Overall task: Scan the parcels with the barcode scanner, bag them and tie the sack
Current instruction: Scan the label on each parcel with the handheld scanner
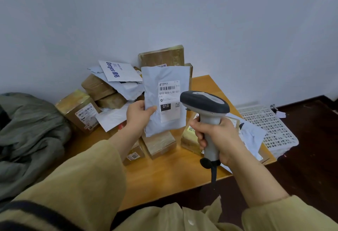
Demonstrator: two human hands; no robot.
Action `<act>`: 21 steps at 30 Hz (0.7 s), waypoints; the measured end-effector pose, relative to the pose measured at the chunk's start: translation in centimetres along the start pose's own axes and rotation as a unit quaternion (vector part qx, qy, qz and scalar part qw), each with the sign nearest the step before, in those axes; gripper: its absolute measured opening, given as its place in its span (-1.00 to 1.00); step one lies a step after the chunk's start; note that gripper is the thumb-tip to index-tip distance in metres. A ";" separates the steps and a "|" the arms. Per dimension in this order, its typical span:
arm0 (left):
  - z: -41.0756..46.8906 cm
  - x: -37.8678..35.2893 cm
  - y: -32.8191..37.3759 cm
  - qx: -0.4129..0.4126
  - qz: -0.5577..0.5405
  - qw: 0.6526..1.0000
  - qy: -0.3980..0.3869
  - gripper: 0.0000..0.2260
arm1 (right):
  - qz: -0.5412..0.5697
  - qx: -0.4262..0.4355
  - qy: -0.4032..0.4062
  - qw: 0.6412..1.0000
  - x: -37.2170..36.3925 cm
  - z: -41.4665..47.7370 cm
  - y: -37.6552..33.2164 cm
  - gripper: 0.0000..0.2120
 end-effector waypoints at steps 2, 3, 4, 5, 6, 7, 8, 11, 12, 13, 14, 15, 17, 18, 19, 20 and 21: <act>0.1 -0.1 0.0 -0.003 0.015 1.000 0.008 -0.93 | -0.005 0.002 -0.001 1.000 0.0 -0.1 -0.2 -0.81; 0.1 -0.1 0.0 -0.003 0.020 1.000 0.011 -0.93 | -0.008 0.003 -0.001 1.000 0.0 -0.1 -0.3 -0.81; 0.0 -0.1 0.0 -0.002 0.023 1.000 0.014 -0.91 | -0.011 0.003 0.000 1.000 0.1 -0.1 -0.3 -0.81; 0.1 -0.1 0.0 -0.001 0.025 1.000 0.015 -0.89 | -0.016 0.003 0.001 1.000 0.2 -0.2 -0.4 -0.81; 0.1 -0.2 0.0 0.000 0.029 0.999 0.015 -0.89 | -0.022 0.003 0.002 1.000 0.3 -0.2 -0.4 -0.80; 0.0 -0.2 0.0 0.001 0.032 0.999 0.014 -0.88 | -0.027 0.004 0.002 1.000 0.4 -0.3 -0.5 -0.80; 0.0 -0.2 -0.1 0.003 0.033 0.999 0.013 -0.87 | -0.028 0.005 0.002 1.000 0.5 -0.3 -0.5 -0.80; 0.0 -0.2 -0.2 0.006 0.028 1.000 0.011 -0.86 | -0.038 0.010 0.002 0.999 0.5 -0.4 -0.5 -0.80; 0.0 -0.3 -0.2 0.006 0.027 1.000 0.011 -0.87 | -0.046 0.011 0.004 0.999 0.6 -0.4 -0.5 -0.80; 0.0 -0.3 -0.2 0.006 0.027 1.000 0.009 -0.89 | -0.055 0.010 0.007 0.998 0.7 -0.4 -0.5 -0.80; 0.0 -0.4 -0.2 0.006 0.027 1.000 0.007 -0.91 | -0.063 0.009 0.009 0.998 0.8 -0.4 -0.4 -0.80; 0.1 -0.4 -0.2 0.007 0.028 1.000 0.007 -0.92 | -0.069 0.007 0.011 0.998 0.9 -0.4 -0.3 -0.80; 0.2 -0.5 -0.2 0.005 0.031 0.999 0.007 -0.92 | -0.072 0.003 0.013 0.997 1.1 -0.4 -0.1 -0.80; 0.2 -0.6 -0.2 0.003 0.032 0.999 0.007 -0.94 | -0.071 0.001 0.014 0.997 1.1 -0.3 0.0 -0.80; 0.2 -0.7 -0.2 0.002 0.033 0.999 0.006 -0.94 | -0.070 0.000 0.017 0.997 1.2 -0.3 0.1 -0.79; 0.3 -0.8 -0.2 0.002 0.035 0.999 0.005 -0.92 | -0.069 -0.001 0.020 0.997 1.3 -0.2 0.2 -0.79; 0.3 -0.9 -0.2 0.002 0.038 0.999 0.003 -0.91 | -0.070 -0.001 0.024 0.997 1.4 -0.1 0.2 -0.79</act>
Point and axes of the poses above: each hand's wrist, its own z-axis towards the middle knuckle, its own x-axis out of the back of the hand, y = z × x, the point moved 10 cm from there along z, towards the middle knuckle, and after that the axes turned 8 degrees about -y, right-handed, at the moved point
